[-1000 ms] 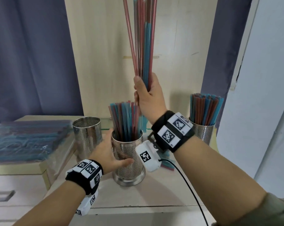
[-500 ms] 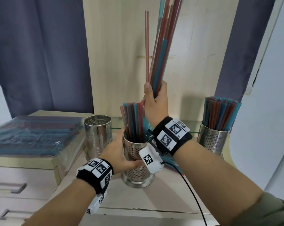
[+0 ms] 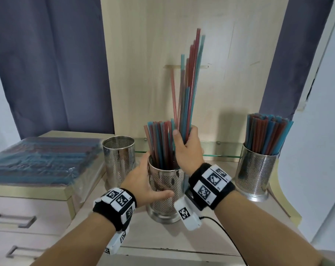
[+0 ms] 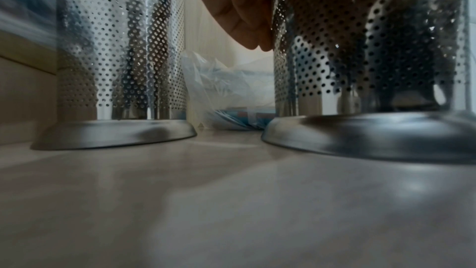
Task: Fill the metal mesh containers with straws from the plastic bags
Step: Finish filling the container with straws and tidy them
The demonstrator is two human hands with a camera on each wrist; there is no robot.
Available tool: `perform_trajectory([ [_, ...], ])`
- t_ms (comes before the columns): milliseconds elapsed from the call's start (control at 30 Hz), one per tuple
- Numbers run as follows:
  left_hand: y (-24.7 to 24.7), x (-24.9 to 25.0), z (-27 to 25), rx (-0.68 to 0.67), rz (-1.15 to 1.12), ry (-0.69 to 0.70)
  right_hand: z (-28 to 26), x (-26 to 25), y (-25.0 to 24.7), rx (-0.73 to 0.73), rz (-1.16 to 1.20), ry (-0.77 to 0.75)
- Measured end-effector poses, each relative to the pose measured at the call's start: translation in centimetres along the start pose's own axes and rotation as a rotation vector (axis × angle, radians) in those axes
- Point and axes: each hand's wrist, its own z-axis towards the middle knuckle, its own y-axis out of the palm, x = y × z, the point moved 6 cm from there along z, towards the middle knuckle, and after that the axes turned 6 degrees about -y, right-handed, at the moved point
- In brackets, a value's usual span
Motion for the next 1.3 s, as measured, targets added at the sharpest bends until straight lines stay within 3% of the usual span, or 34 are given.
perform_trajectory([
  [133,0.1,0.1,0.0,0.004,0.003,0.012,-1.8,2.2,0.7,-0.177,-0.021,0.078],
  [233,0.2,-0.2,0.1,0.01,0.032,-0.003,-2.2,0.7,0.2,-0.292,-0.143,0.113],
  [367,0.3,-0.6,0.2,0.025,0.05,-0.014,-2.6,-0.3,-0.5,-0.429,-0.434,0.243],
  [500,0.3,-0.5,0.2,0.024,0.022,0.002,-2.7,-1.6,1.1,-0.612,-0.77,0.232],
  [600,0.3,-0.6,0.2,0.026,0.041,-0.001,-2.7,-1.8,1.4,-0.626,-0.91,0.214],
  [700,0.2,-0.4,0.1,0.021,0.023,-0.004,-3.0,-1.8,0.7,-0.572,-0.903,0.241],
  [833,0.2,-0.3,0.1,0.008,0.02,0.005,-3.1,-1.7,0.0,-0.626,-0.94,0.292],
  [967,0.1,-0.3,0.1,0.006,0.03,0.014,-2.6,-1.5,-1.2,-0.557,-0.816,0.298],
  [1200,0.3,-0.3,0.3,-0.009,0.046,0.014,-1.5,-2.6,-1.6,-0.168,-0.155,0.108],
  [1300,0.3,-0.4,0.2,-0.005,0.026,0.014,-1.7,-3.1,-0.5,-0.204,-0.014,0.038],
])
